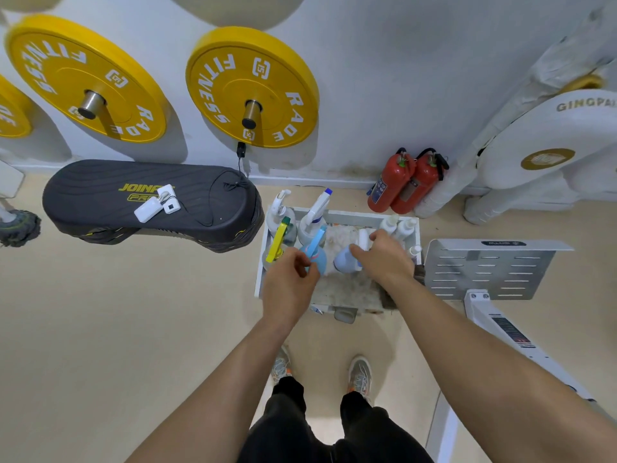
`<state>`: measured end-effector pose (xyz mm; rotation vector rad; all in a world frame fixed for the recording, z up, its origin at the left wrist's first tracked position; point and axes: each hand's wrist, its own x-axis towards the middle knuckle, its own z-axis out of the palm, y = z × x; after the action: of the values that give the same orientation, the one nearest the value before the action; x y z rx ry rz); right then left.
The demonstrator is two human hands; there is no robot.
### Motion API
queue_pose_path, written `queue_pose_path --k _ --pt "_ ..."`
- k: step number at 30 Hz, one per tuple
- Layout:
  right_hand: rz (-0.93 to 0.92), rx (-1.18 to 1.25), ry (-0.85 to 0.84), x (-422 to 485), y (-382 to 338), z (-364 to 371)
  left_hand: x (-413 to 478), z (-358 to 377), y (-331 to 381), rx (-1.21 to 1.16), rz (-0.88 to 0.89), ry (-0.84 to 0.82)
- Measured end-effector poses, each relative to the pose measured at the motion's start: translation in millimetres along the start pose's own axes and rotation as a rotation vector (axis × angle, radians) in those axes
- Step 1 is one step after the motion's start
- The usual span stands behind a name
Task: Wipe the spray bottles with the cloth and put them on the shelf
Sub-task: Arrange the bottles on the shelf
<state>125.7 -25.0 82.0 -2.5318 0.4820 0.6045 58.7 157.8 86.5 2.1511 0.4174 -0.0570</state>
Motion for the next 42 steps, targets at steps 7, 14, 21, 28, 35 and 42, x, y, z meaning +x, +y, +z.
queue_pose_path --k 7,14,21,28,35,42 --pt "-0.146 -0.047 0.041 16.6 6.7 5.5 0.0 40.1 14.5 -0.010 -0.119 -0.257" --pt "-0.613 -0.103 -0.165 20.9 -0.3 -40.2 0.3 48.9 25.7 0.002 -0.056 -0.235" --pt "-0.588 0.027 -0.247 20.7 -11.4 -70.7 10.8 55.9 39.8 0.174 0.104 -0.102" --pt "0.105 0.703 -0.199 5.7 -7.9 -36.4 3.4 75.1 35.6 0.146 0.044 -0.052" --pt "0.023 0.582 -0.162 19.4 -12.4 -2.6 11.4 79.6 38.4 0.040 -0.005 -0.164" --pt "0.028 0.585 -0.106 61.2 -20.0 8.1 35.5 40.3 40.8 0.054 0.015 0.052"
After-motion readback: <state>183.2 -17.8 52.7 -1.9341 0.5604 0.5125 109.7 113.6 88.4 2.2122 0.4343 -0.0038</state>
